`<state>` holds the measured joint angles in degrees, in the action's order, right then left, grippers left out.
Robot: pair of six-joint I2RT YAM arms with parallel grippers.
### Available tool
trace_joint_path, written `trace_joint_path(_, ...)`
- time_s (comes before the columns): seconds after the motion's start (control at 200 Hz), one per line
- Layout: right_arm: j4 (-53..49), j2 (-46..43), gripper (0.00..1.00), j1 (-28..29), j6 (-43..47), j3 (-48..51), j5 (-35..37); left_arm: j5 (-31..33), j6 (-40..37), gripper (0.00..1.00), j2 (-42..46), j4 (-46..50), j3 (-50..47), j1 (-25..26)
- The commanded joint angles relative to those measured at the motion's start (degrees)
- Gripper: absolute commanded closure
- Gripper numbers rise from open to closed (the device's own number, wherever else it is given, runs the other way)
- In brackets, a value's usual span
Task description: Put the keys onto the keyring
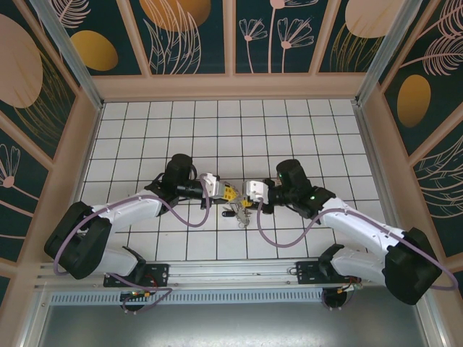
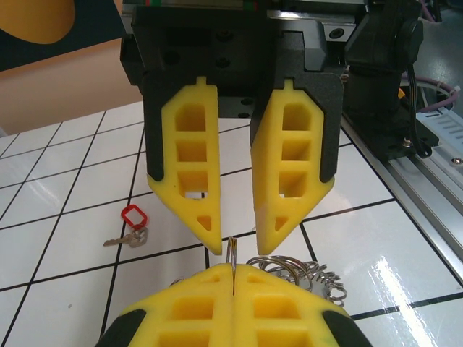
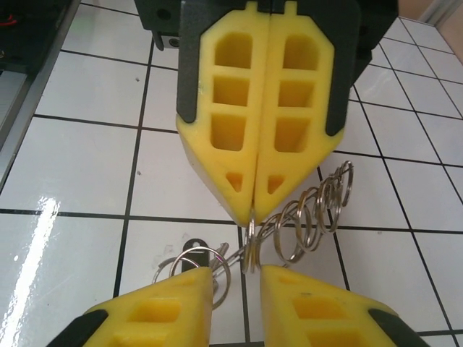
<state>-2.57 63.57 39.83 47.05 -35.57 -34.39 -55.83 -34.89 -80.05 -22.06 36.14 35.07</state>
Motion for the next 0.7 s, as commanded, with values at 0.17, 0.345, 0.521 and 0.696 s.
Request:
trace_joint_path(0.17, 4.9, 0.6, 0.80, 0.4, -0.8, 1.5, -2.5, -3.0, -0.7, 1.00, 0.3, -1.6, 1.7, 0.2)
trace_joint_path(0.345, 6.4, 1.2, 0.84, 0.4, -0.9, 1.8, -2.9, -2.9, -0.7, 1.00, 0.3, -1.8, 1.9, 0.2)
trace_joint_path(0.521, 5.0, 1.6, 1.00, 0.4, 0.3, 1.1, -2.7, -2.1, -0.6, 1.00, 0.4, -1.9, 1.7, 0.2)
trace_joint_path(0.696, 0.8, 1.8, 1.00, 0.6, 0.1, -1.6, 1.0, 3.8, -1.6, 0.83, 1.7, 3.3, 2.3, 0.2)
